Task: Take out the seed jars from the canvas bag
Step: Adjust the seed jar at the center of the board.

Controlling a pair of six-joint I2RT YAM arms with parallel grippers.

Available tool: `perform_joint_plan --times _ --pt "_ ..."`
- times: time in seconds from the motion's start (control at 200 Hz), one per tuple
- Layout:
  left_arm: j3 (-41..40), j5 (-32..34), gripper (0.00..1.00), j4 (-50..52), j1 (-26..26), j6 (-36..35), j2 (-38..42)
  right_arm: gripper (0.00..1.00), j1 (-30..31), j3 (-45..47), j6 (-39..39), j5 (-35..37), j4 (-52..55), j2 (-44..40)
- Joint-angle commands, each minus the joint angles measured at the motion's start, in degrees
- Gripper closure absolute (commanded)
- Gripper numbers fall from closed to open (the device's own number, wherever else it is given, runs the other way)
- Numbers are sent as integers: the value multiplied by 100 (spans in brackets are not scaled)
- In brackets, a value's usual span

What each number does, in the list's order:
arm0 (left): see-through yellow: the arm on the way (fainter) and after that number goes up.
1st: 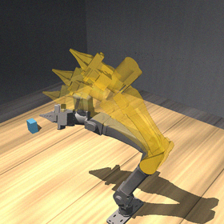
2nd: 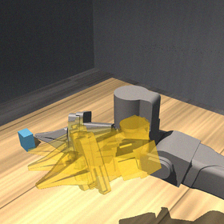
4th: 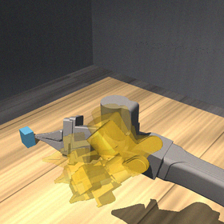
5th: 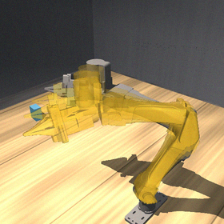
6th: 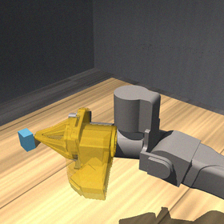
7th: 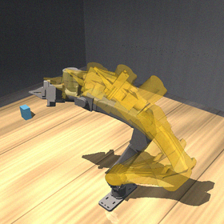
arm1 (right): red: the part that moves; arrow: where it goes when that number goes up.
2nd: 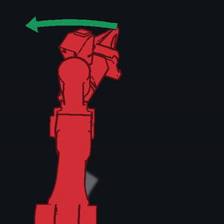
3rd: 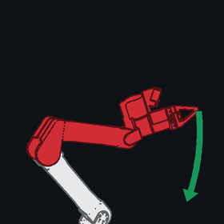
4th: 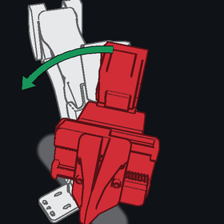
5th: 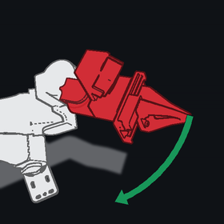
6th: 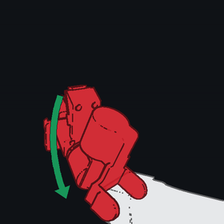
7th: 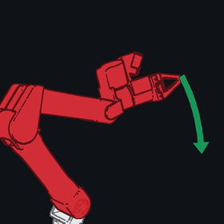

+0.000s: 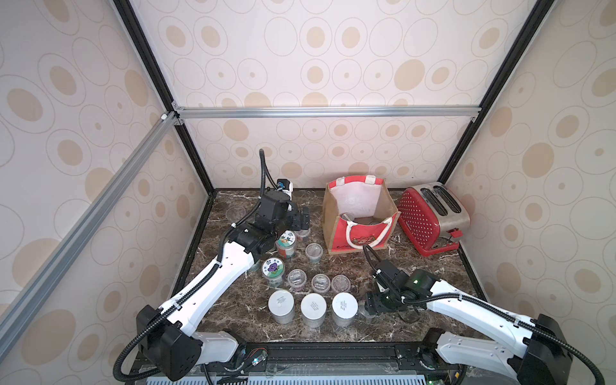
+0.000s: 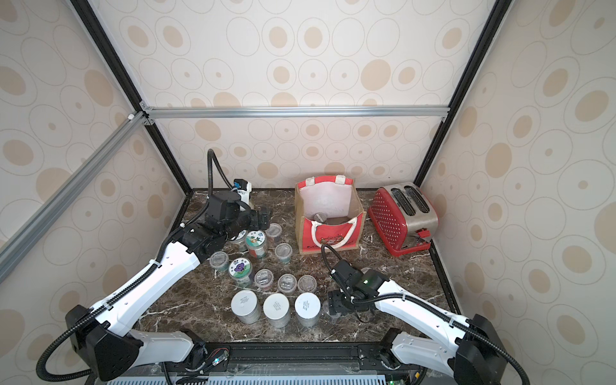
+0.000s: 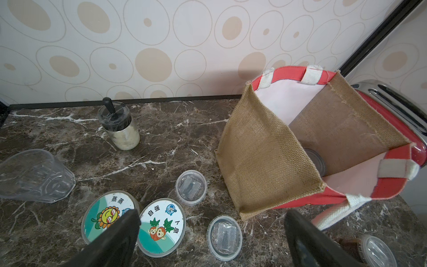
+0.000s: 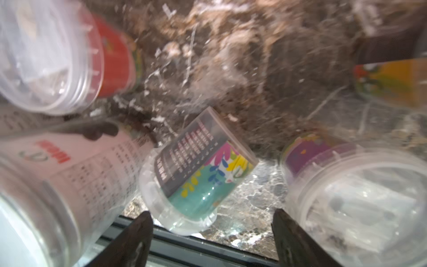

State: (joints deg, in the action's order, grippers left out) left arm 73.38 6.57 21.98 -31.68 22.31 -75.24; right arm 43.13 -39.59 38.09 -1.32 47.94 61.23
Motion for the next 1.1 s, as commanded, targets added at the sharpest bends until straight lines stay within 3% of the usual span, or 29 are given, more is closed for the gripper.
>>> perform_joint_plan --times 0.0,0.315,0.695,1.095 --pt "211 73 2 80 -34 -26 -34 12 -303 198 -74 199 64 -204" --pt "163 51 2 52 -40 -26 -44 4 -519 230 -518 -229 -395 60" --pt "198 24 2 48 -39 -42 -45 5 -517 -297 -734 296 -235 1008" --pt "242 19 2 79 -35 -77 -99 9 -552 -759 -1401 232 -843 2003"
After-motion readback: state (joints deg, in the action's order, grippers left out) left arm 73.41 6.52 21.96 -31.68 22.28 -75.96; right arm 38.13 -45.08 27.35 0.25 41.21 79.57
